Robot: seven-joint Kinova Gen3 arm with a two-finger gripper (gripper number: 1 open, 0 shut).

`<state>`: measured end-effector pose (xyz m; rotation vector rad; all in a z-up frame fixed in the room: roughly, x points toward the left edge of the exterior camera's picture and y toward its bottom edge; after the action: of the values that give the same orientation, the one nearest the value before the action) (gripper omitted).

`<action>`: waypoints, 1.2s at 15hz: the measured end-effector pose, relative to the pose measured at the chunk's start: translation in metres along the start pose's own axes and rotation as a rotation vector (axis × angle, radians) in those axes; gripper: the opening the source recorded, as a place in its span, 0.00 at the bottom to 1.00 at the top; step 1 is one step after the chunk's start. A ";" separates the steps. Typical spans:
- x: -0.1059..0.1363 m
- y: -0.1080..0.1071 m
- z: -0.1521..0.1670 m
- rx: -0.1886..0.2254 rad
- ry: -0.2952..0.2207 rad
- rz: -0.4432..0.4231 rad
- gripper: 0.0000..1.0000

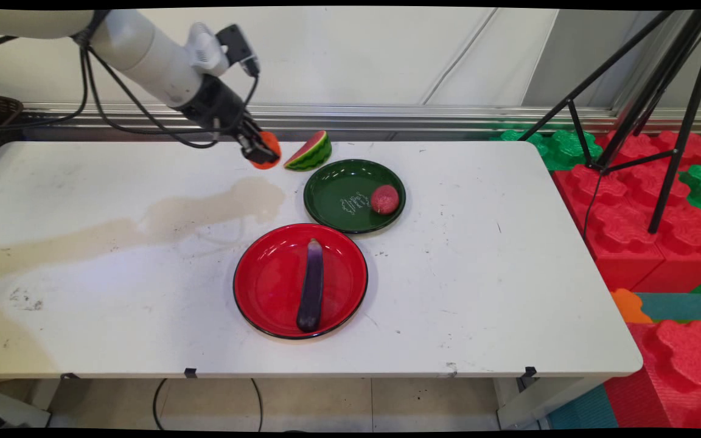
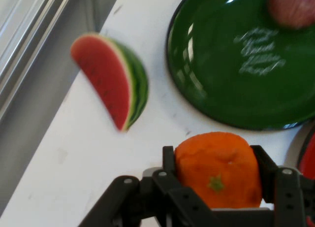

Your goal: Place the picked object on the table

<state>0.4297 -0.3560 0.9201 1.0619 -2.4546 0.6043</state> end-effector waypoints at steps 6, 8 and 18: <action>-0.023 -0.026 0.016 0.009 -0.078 -0.011 0.00; -0.025 -0.031 0.025 0.005 -0.092 -0.007 0.00; -0.030 -0.043 0.083 -0.031 -0.152 0.025 0.00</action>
<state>0.4656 -0.4096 0.8457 1.1034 -2.6028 0.5088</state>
